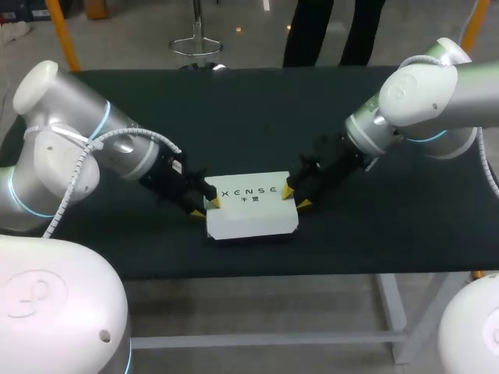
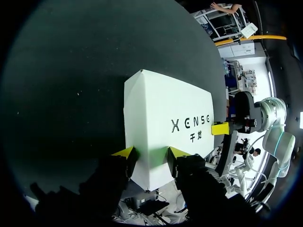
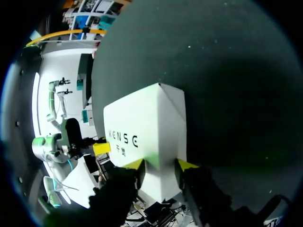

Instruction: Assemble the packaging by folding the flat box into shape, placing the metal phone stand inside, and closing the box properly

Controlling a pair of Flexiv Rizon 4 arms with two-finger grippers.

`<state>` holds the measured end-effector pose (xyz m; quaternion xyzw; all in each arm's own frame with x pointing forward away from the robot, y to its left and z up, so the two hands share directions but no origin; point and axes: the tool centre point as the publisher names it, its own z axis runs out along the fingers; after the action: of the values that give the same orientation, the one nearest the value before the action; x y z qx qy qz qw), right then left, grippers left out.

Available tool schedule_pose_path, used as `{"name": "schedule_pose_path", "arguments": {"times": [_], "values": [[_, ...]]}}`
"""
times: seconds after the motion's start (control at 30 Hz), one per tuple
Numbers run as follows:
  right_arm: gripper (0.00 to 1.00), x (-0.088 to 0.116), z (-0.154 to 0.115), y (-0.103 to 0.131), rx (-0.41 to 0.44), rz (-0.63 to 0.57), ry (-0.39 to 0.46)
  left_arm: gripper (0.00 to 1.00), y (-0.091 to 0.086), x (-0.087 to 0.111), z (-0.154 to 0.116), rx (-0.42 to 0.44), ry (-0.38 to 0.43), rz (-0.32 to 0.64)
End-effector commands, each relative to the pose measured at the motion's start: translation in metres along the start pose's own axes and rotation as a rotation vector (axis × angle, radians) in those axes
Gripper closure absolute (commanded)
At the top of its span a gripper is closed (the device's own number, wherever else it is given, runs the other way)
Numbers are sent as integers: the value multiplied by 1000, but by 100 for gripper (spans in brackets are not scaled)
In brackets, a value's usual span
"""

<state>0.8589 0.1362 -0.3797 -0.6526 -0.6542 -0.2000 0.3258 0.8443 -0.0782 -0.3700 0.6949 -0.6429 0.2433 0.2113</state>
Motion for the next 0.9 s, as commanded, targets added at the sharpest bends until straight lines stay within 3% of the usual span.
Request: {"name": "schedule_pose_path", "arguments": {"times": [0.03, 0.9], "values": [[55, 8, 5, 3, 14, 2, 4, 55, -2, 9, 5, -12, -3, 0], [57, 19, 2, 8, 74, 50, 37, 54, -6, 27, -2, -161, 9, -25]]}}
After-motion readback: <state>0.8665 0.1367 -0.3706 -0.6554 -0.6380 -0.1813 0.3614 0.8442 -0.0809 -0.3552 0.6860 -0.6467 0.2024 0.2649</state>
